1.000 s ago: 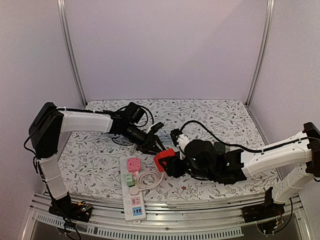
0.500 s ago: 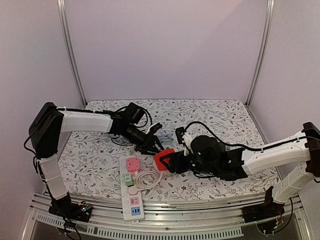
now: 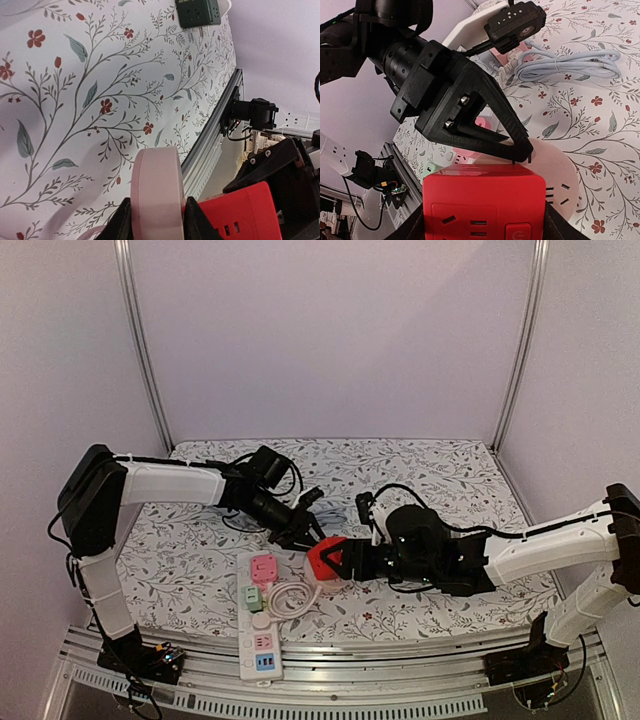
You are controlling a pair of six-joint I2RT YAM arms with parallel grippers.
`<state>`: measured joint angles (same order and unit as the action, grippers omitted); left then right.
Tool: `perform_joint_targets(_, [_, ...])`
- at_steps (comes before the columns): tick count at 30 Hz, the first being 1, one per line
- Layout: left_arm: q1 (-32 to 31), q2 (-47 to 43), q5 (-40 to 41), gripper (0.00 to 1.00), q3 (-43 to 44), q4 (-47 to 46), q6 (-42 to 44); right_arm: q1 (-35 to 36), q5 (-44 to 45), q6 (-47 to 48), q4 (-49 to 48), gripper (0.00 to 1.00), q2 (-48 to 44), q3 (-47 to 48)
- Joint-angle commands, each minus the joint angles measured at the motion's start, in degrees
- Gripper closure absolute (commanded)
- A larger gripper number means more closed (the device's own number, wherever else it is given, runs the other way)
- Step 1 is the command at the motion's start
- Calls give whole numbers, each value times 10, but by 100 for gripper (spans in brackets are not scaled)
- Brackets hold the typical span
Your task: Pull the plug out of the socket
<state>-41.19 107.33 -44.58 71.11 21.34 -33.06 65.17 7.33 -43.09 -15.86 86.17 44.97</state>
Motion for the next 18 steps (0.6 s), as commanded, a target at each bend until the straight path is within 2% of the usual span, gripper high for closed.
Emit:
perform_joint_targets(1, [-23, -19, -61, 69, 0, 4, 48, -27, 27, -50, -22, 86, -12, 6])
perform_joint_targets(6, [-22, -12, -50, 69, 4, 18, 49, -19, 47, -31, 14, 87, -4, 20])
perform_joint_targets(18, [-6, 1, -47, 69, 4, 24, 37, 62, 202, 61, 113, 87, 5, 87])
